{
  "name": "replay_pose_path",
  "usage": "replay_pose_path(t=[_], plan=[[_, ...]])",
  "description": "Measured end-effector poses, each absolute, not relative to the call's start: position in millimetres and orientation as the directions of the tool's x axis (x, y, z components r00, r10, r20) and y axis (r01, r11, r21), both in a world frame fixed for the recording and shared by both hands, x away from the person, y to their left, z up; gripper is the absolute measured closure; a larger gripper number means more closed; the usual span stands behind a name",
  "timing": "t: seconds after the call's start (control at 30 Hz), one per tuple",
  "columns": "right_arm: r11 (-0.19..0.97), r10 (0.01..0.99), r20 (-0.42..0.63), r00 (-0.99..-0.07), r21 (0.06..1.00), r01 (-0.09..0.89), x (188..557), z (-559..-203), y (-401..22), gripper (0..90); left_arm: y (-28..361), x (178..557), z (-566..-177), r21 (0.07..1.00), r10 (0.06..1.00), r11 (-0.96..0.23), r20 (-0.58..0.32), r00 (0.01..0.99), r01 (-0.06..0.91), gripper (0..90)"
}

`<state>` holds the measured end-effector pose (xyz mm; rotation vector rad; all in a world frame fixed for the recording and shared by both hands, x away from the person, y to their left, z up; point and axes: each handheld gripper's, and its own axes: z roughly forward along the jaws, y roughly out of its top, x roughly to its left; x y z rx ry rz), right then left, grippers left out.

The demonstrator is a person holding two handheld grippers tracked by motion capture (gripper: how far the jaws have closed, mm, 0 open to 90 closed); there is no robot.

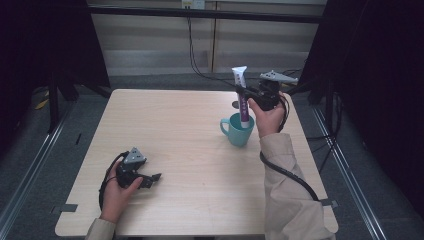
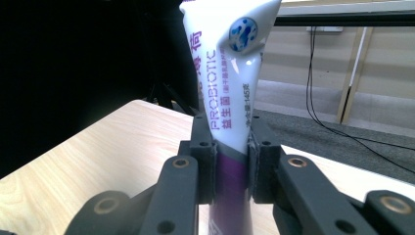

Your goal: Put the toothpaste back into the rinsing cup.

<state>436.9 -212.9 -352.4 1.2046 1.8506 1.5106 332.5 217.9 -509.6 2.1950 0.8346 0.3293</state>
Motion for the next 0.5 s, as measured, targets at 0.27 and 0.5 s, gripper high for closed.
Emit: replay_pose_path(t=[0.27, 0.5], plan=[[-0.018, 0.853, 0.187, -0.486, 0.943, 0.332, 440.4, -364.7, -216.0, 76.6, 218.1, 332.6, -509.5, 0.728, 0.656, -0.507, -0.021, 0.755, 0.461, 15.1], [-0.011, 0.858, 0.185, -0.478, 0.939, 0.344, 442.9, -374.2, -216.8, 76.4, 218.2, 332.7, -509.4, 0.728, 0.655, -0.509, -0.019, 0.755, 0.46, 15.1]])
